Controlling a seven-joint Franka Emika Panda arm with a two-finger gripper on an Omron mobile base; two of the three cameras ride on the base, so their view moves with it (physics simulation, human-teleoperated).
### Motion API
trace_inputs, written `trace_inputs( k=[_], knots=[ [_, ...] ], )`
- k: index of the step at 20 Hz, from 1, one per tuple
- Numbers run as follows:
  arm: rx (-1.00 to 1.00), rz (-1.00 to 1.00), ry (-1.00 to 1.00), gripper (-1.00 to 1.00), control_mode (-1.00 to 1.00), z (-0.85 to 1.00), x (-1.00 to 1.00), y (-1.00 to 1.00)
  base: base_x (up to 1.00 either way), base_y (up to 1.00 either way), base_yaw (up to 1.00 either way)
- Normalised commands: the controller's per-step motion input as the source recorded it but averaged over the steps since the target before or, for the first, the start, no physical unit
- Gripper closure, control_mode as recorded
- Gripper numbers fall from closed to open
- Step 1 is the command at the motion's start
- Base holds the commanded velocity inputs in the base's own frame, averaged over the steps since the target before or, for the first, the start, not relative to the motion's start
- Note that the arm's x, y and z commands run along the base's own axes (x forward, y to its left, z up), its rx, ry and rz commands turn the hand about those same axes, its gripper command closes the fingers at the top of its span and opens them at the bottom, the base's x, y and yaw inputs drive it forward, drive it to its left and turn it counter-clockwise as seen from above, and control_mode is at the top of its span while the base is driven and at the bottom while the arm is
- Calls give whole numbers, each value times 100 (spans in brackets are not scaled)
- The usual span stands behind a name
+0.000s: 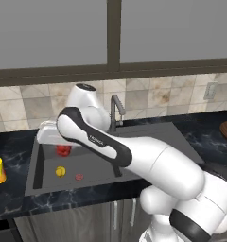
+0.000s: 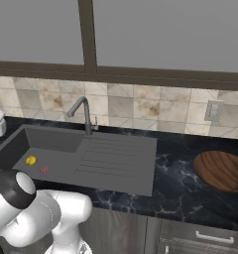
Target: Remove the lemon and bell pepper from the sink. Then move the bowl and cup from the counter to the sink for washing.
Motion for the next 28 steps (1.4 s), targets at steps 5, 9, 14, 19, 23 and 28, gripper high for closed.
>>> trace_inputs(
  k=[5, 9, 14, 19, 23, 28],
  knots=[
    [-6, 5, 0, 100, -100, -6, -25, 30, 0, 0, 0],
    [-10, 1, -7, 100, -100, -10, -16, 30, 0, 0, 0],
    [-10, 0, -11, 100, -100, -12, -5, 29, 0, 0, 0],
    [-1, 0, 0, 100, -100, -8, -1, 28, 0, 0, 0],
    [0, 2, 1, 100, -100, -6, 0, 28, 0, 0, 0],
    [0, 0, 0, 100, -100, -10, 0, 29, 0, 0, 0]
  ],
)
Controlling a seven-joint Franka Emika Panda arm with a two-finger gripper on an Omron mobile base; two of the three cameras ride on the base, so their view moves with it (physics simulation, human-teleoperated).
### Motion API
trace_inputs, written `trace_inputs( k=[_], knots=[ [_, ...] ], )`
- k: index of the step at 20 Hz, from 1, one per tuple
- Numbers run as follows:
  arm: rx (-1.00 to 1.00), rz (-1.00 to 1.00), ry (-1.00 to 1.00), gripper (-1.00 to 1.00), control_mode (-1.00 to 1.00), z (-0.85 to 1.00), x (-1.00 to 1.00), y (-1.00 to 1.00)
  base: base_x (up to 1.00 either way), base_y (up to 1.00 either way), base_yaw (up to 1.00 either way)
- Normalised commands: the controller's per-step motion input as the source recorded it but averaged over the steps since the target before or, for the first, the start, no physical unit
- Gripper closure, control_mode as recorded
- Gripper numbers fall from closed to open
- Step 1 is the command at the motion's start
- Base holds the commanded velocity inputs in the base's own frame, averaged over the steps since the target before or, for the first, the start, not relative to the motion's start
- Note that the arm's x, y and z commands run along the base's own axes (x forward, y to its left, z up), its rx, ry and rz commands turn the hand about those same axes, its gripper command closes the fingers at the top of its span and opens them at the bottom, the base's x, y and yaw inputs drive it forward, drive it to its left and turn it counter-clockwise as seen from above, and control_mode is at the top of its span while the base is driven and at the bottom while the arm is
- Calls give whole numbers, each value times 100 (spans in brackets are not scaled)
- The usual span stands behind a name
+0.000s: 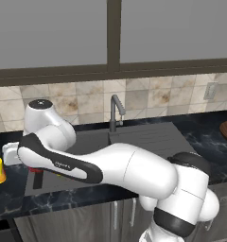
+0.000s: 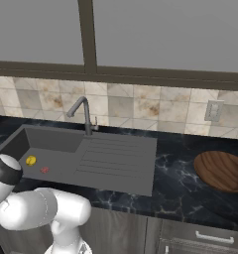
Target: Remove the lemon and bell pepper from the sink. Then move the bowl and cup from the counter to the sink for washing.
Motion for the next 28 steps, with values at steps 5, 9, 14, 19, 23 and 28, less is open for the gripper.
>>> trace_inputs(
  k=[5, 9, 14, 19, 23, 28],
  knots=[
    [0, 0, 0, 100, -100, -12, 0, 30, 0, 0, 0],
    [0, 0, 0, 100, -100, -16, 2, 30, 0, 0, 0],
    [0, 0, -2, 100, -100, -19, 4, 31, 0, 0, 0],
    [0, 0, 0, 100, -100, -22, 6, 30, 0, 0, 0],
    [0, 0, 0, 100, -100, -21, 6, 30, 0, 0, 0],
    [0, 0, 0, 100, -100, -20, 5, 24, 0, 0, 0]
  ],
)
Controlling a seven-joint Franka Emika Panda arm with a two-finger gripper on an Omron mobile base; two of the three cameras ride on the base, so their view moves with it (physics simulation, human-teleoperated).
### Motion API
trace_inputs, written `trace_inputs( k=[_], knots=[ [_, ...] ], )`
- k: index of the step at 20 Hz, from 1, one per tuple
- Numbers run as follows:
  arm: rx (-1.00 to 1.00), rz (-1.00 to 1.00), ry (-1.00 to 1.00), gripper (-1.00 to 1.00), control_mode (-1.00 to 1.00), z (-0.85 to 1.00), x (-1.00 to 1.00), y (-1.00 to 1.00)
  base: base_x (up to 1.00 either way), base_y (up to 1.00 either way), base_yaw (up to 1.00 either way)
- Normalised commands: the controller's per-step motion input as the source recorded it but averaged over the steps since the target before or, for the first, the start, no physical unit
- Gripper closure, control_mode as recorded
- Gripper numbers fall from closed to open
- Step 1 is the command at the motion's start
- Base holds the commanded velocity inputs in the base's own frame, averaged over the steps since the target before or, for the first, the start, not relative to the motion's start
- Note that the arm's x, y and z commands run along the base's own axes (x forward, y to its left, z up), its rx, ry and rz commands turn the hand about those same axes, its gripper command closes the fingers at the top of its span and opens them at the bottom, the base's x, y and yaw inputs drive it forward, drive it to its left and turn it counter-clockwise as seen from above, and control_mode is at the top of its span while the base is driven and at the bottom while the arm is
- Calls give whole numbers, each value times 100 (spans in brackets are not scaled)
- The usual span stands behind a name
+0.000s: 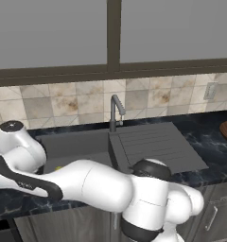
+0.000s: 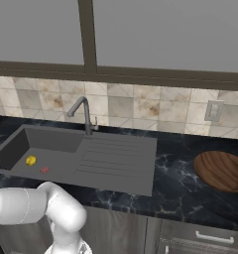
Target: Remove the lemon and bell pepper from the sink. Then move the bowl and cup from the counter to the sink for washing.
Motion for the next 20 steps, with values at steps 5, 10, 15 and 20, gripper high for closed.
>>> trace_inputs(
  k=[5, 10, 15, 20],
  knots=[
    [0, 0, 0, 100, -100, -23, 5, 10, 0, 0, 0],
    [0, 0, 0, 100, -100, -26, 1, 7, 0, 0, 0],
    [0, 1, 0, 100, -100, -23, 0, 11, 0, 0, 0],
    [0, 3, 0, 100, -100, -21, 0, 12, 0, 0, 0]
  ],
)
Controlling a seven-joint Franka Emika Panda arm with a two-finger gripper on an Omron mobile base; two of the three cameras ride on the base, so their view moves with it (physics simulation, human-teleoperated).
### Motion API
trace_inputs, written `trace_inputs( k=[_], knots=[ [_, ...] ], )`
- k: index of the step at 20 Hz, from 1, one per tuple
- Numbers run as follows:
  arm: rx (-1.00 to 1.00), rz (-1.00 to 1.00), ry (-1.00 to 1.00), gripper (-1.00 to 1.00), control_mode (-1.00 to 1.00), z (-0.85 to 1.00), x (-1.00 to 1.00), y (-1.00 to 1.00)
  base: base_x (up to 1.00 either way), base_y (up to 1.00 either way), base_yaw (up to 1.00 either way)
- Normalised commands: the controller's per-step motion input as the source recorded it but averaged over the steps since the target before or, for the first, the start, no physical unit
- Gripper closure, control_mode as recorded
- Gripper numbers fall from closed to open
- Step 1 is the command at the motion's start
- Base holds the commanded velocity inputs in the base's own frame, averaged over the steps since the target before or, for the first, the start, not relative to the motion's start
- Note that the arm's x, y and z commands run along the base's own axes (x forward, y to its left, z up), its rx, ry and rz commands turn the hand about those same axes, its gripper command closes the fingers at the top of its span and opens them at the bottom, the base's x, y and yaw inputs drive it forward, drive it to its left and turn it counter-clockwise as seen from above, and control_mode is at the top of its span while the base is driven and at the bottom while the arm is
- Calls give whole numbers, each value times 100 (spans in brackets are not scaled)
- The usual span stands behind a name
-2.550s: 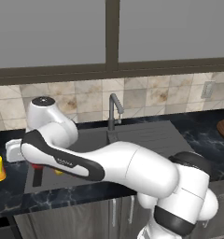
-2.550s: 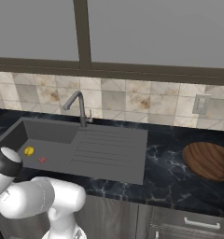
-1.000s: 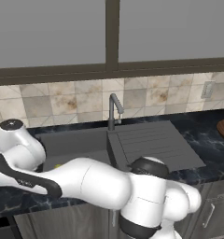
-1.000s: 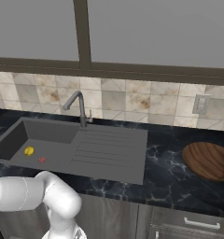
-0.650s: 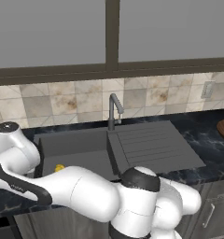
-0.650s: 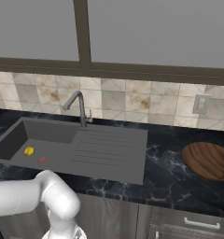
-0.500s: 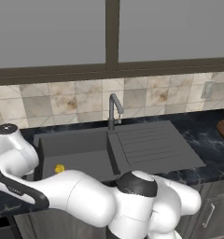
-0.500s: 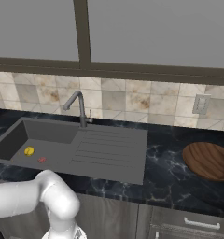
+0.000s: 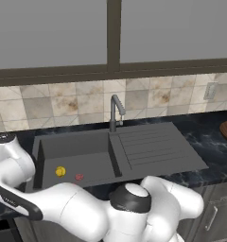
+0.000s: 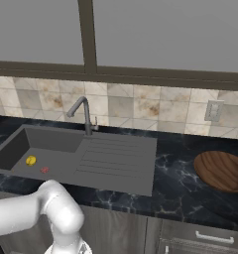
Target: Remove the lemon and bell pepper from the sink. Then move the bowl and cup from the counter to the sink for washing.
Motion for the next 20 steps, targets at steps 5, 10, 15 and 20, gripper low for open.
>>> trace_inputs(
  k=[5, 10, 15, 20],
  knots=[
    [0, 4, 0, 100, -100, -20, 0, 10, 0, 0, 0],
    [0, 3, -2, 100, -100, -20, 1, 13, 0, 0, 0],
    [0, 3, -5, 100, -100, -17, 6, 16, 0, 0, 0],
    [0, 3, -4, 100, -100, -18, 6, 17, 0, 0, 0]
  ],
)
